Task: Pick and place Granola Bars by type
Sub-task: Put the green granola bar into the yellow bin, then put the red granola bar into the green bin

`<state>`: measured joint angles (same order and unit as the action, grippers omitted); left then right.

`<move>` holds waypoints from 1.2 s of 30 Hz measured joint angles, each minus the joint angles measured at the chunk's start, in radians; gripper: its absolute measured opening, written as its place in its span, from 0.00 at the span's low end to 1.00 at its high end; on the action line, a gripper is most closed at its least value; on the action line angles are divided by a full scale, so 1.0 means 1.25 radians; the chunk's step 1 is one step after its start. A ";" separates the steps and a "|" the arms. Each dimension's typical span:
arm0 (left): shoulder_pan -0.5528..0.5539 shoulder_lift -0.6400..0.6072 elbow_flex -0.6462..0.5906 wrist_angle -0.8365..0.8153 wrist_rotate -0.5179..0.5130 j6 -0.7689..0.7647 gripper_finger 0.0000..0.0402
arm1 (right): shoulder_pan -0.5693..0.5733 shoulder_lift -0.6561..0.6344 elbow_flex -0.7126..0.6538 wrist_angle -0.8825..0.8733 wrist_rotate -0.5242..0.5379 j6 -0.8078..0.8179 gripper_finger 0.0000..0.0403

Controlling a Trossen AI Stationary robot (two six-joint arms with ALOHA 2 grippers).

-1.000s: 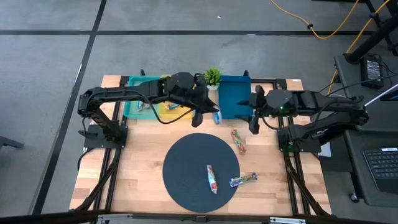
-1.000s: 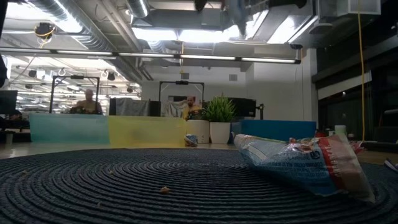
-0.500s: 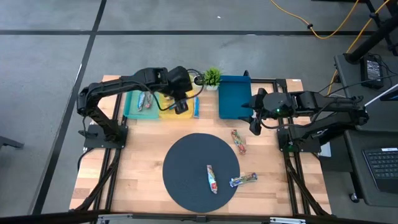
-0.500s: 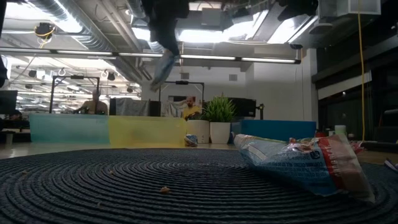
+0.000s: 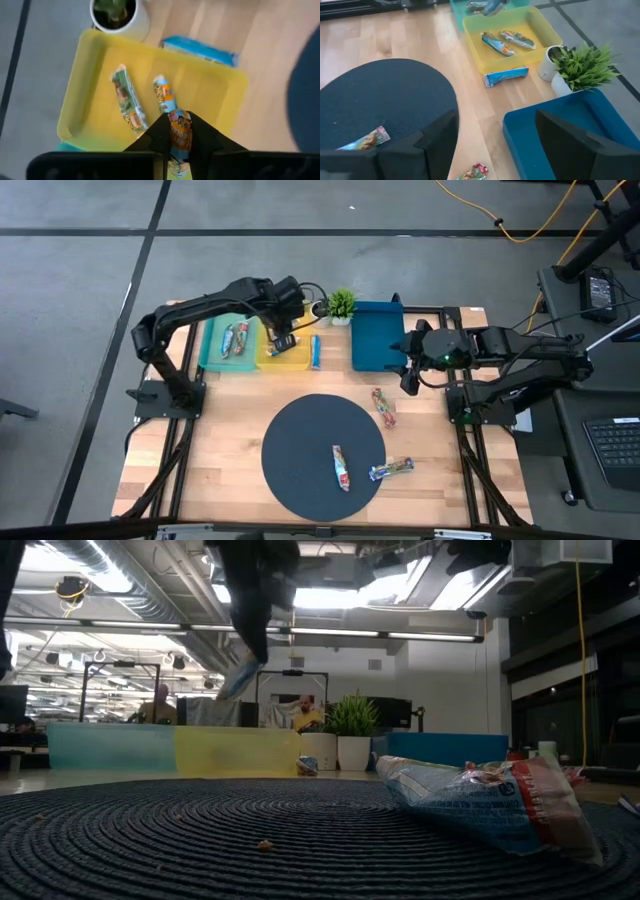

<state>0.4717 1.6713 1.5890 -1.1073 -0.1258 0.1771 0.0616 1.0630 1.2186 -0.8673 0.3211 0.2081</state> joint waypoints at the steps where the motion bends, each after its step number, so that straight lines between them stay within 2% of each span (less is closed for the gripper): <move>1: 0.005 0.012 0.000 0.001 -0.001 0.007 0.08 | 0.000 0.000 0.000 0.000 0.000 0.000 0.65; 9: 0.029 0.106 0.000 0.002 0.035 0.050 0.07 | 0.000 0.000 0.000 -0.019 0.002 0.013 0.66; 13: 0.026 0.150 0.000 0.003 0.031 0.080 0.09 | 0.000 0.000 0.000 -0.040 0.035 0.023 0.66; 19: 0.017 0.191 0.000 -0.018 0.036 0.101 0.09 | 0.000 0.000 0.000 -0.086 0.036 0.051 0.66; 26: -0.012 0.194 0.000 -0.047 0.037 0.113 0.20 | 0.000 0.000 0.000 -0.135 0.036 0.105 0.66; 36: -0.022 0.122 0.000 -0.104 0.010 0.053 0.39 | 0.001 0.000 0.000 -0.162 0.034 0.132 0.66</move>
<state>0.4438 1.8238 1.5887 -1.2378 -0.1127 0.2435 0.0623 1.0634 1.2182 -1.0701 0.3636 0.3728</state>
